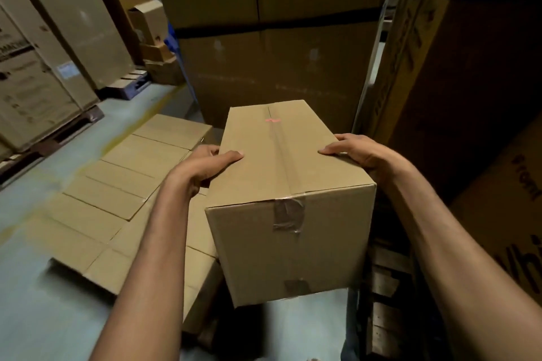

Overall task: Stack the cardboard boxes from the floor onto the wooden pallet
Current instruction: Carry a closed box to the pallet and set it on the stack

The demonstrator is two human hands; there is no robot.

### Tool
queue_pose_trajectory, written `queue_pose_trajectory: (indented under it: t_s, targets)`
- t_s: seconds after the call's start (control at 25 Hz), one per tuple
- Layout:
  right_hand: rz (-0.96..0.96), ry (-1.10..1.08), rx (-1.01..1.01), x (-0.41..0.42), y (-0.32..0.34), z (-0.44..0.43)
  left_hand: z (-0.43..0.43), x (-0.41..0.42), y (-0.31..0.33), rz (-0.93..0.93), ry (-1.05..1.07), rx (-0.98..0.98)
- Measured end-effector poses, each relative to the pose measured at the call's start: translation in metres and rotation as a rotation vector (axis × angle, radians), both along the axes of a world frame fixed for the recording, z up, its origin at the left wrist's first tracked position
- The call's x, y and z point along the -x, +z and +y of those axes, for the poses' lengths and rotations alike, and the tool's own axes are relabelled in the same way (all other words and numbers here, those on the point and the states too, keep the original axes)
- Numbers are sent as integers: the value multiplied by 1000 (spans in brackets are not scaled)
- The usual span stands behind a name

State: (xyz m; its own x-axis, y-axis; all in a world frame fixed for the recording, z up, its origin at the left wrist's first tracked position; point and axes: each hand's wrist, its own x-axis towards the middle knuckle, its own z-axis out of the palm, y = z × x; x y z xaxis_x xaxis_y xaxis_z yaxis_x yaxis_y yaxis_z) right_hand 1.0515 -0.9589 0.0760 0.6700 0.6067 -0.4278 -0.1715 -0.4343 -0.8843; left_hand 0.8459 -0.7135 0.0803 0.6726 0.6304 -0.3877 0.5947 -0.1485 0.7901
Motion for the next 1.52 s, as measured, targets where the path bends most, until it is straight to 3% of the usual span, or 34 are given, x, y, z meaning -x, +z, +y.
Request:
queue_pose_trajectory:
  t_s: [0.24, 0.36, 0.6, 0.8, 1.32, 1.52]
  targets:
    - [103, -16, 80, -125, 3, 91, 92, -123, -8, -14, 53, 44]
    - [51, 4, 60, -174, 0, 138, 130, -170, -31, -174, 142, 72]
    - [28, 17, -167, -246, -3, 226, 196, -248, -52, -520, 244, 433]
    - [-128, 138, -250, -295, -10, 295, 247, -289, -44, -601, 195, 320]
    - [-136, 497, -148, -495, -49, 470, 325, -429, -89, -598, 614, 104]
    - [17, 641, 5, -559, -73, 512, 324, -479, -125, -486, 821, 218]
